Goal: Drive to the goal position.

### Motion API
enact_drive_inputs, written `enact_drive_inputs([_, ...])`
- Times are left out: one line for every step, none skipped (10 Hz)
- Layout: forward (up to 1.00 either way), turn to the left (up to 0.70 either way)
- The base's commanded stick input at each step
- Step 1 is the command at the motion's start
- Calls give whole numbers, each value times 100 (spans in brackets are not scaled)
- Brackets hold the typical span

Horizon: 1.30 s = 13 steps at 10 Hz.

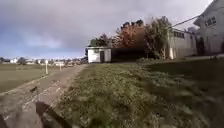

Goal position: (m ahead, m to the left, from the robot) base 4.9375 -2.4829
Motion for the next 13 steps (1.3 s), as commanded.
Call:
enact_drive_inputs([70, -14])
enact_drive_inputs([70, -14])
enact_drive_inputs([70, -14])
enact_drive_inputs([70, -14])
enact_drive_inputs([70, -14])
enact_drive_inputs([70, -14])
enact_drive_inputs([70, -14])
enact_drive_inputs([70, -14])
enact_drive_inputs([70, -14])
enact_drive_inputs([70, -14])
enact_drive_inputs([70, 0])
enact_drive_inputs([70, 0])
enact_drive_inputs([70, 0])
